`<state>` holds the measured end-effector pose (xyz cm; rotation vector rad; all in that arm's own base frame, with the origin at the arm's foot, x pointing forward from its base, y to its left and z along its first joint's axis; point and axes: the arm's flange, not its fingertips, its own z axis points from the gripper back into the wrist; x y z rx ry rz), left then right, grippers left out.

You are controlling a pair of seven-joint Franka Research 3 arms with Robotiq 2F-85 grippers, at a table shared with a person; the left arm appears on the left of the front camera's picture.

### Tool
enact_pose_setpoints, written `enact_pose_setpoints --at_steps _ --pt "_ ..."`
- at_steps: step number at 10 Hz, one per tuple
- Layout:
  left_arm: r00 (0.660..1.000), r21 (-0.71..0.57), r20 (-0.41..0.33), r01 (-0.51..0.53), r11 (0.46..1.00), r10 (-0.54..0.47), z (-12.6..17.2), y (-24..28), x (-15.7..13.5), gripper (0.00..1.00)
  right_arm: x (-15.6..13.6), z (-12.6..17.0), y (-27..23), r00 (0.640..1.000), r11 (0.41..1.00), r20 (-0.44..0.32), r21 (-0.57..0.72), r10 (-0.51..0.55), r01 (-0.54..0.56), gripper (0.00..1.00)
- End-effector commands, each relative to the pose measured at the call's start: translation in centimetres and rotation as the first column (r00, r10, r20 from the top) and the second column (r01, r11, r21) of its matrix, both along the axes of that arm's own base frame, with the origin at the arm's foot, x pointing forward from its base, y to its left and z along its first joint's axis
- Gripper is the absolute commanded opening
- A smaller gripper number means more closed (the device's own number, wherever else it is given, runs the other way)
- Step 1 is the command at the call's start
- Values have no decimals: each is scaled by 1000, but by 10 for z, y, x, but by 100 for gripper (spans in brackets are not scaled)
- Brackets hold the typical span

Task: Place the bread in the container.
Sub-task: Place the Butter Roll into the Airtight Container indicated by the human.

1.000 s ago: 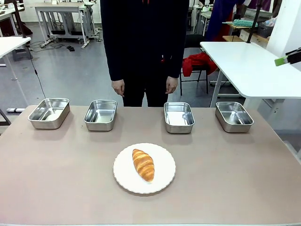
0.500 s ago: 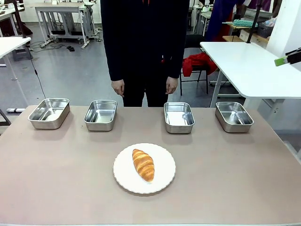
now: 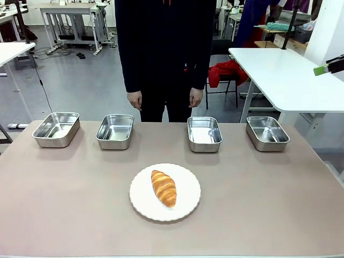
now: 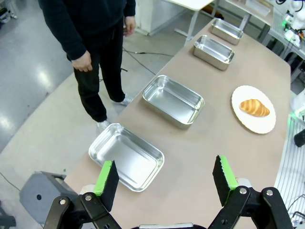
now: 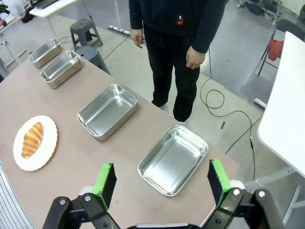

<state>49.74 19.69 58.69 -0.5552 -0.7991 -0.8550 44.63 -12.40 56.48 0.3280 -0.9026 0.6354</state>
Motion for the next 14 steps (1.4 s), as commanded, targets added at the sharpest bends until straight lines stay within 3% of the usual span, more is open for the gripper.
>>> enact_pose_setpoints --at_steps 1,14 --pt "1000 -3 6 0 1000 0 3 -1 -1 100 0 2 1 1000 1000 13 11 3 -3 100" --pt "1000 -3 6 0 1000 0 3 -1 -1 100 0 2 1 1000 1000 13 11 3 -3 100"
